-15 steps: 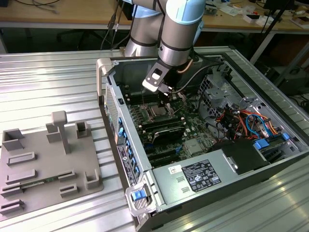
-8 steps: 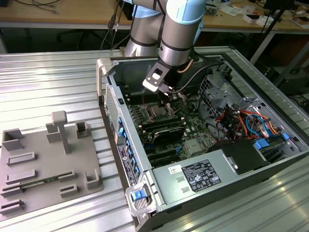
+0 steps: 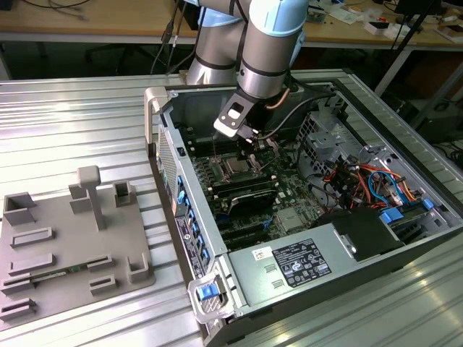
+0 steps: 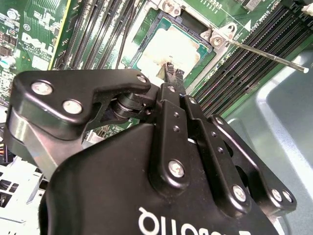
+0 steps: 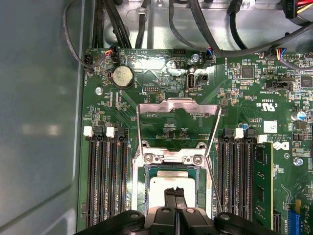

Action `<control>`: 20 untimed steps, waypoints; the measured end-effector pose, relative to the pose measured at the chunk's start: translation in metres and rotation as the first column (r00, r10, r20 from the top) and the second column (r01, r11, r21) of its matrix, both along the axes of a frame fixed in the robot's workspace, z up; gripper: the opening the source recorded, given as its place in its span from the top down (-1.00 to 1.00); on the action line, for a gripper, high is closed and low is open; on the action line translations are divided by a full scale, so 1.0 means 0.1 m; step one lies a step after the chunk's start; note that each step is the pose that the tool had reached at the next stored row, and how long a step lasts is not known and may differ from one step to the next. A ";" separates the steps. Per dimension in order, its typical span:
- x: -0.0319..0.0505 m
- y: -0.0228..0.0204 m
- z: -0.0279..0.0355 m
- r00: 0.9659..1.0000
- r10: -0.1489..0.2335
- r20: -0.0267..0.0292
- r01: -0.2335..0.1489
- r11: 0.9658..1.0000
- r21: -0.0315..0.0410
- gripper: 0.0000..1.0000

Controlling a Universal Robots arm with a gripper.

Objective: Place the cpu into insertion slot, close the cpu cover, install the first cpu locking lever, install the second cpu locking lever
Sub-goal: 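Close the cpu cover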

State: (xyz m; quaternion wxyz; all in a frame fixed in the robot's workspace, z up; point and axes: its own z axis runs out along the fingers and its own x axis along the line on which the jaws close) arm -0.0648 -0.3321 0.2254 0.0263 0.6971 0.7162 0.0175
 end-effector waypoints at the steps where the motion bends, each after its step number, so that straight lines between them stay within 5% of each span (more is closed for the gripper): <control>1: 0.000 0.000 0.001 1.000 0.000 0.000 0.000 1.000 0.000 0.79; 5: 0.000 0.001 0.068 1.000 0.000 0.000 0.000 1.000 0.000 0.79; 16: 0.112 0.002 0.077 1.000 0.000 0.000 0.000 1.000 -0.001 0.79; 20: 0.111 0.002 0.137 1.000 0.000 0.000 0.000 1.000 -0.001 0.79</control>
